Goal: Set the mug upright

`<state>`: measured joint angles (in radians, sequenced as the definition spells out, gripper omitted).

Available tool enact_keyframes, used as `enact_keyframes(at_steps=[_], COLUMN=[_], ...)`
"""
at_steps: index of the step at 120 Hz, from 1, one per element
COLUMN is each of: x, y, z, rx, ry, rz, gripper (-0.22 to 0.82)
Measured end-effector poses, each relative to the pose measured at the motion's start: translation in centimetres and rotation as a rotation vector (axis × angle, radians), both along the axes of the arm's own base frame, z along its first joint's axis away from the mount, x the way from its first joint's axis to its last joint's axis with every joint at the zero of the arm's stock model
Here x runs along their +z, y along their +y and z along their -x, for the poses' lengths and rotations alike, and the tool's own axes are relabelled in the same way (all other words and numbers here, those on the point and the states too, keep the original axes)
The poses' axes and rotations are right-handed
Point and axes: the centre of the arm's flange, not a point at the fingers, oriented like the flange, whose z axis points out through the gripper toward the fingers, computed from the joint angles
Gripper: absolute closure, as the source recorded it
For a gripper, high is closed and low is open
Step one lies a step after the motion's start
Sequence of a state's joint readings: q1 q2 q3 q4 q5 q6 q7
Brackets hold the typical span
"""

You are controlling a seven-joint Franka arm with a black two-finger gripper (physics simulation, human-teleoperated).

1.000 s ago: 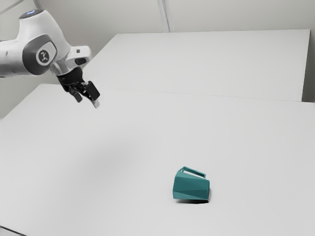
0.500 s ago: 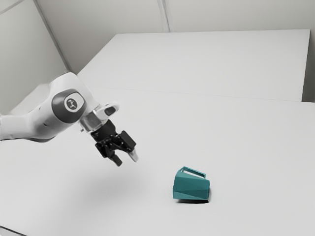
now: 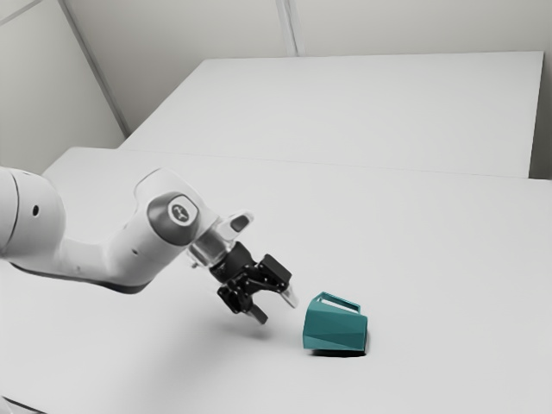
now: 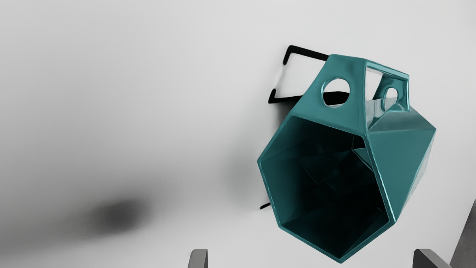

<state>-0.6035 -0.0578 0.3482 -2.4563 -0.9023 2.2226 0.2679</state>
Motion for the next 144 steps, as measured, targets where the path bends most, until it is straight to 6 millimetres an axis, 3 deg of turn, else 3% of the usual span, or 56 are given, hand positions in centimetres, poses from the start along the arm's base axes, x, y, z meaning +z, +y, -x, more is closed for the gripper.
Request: enact_keyframes(at_steps=[45,78,113,128,144], x=[-2.2,-1.6,-1.2,-1.2,-1.2], y=[-3.0,-3.7,-5.7,-6.2,-7.0], z=[-0.6,-2.0,-1.3,-1.2,-0.9], rx=[0.055,0.032,-0.022,-0.038,-0.056], ry=[-0.025,-0.097,-0.132,-0.142,-0.152], rz=[0.083,0.100,0.113,0.111,0.111], gripper=[0.00,0.03,0.08,0.20,0.44])
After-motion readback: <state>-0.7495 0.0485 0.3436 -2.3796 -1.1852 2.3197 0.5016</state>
